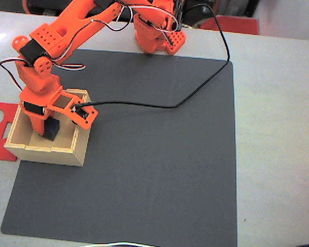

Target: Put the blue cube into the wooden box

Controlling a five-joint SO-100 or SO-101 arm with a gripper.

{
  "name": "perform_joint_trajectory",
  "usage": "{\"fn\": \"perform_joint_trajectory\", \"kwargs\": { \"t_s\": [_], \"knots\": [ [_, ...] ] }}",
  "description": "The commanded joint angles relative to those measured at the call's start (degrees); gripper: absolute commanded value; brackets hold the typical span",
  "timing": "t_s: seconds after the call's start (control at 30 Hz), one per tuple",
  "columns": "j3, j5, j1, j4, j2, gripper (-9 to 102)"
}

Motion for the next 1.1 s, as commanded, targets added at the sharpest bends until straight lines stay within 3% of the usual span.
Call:
{"fn": "perform_joint_trajectory", "kwargs": {
  "t_s": [0.0, 0.6, 0.7, 1.07],
  "knots": [
    [-0.79, -0.26, -0.44, -0.09, 3.25, 17],
    [-1.23, 0.79, -6.42, 2.29, 21.80, 16],
    [-1.23, 2.64, -7.29, 4.22, 30.41, 0],
    [-0.62, 6.77, -11.69, 10.99, 67.06, 0]
  ]
}}
